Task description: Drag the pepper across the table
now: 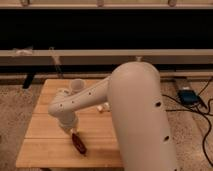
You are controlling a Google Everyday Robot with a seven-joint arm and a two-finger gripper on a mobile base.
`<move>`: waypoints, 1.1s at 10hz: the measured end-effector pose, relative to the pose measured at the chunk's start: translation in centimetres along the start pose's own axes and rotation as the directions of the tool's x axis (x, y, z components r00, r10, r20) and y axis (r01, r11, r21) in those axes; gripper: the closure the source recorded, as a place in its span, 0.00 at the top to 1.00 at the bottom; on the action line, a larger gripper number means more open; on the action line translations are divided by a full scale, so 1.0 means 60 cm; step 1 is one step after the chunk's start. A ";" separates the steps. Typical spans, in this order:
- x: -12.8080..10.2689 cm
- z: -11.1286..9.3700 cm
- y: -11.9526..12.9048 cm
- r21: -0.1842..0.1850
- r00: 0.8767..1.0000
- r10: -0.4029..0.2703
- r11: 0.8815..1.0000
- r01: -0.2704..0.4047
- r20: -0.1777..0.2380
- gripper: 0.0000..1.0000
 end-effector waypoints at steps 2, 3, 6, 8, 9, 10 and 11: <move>0.011 -0.009 0.019 -0.015 1.000 0.011 1.000 -0.012 -0.020 0.00; 0.020 -0.014 0.030 -0.025 1.000 0.012 1.000 -0.013 -0.028 0.00; 0.056 -0.017 0.084 -0.046 0.998 0.036 0.998 -0.038 -0.057 0.00; 0.081 -0.019 0.124 -0.056 0.995 0.059 0.996 -0.064 -0.078 0.00; 0.092 -0.020 0.139 -0.059 0.993 0.071 0.995 -0.077 -0.091 0.00; 0.100 -0.022 0.148 -0.060 0.992 0.078 0.995 -0.085 -0.102 0.00; 0.110 -0.024 0.162 -0.063 0.989 0.090 0.993 -0.098 -0.118 0.00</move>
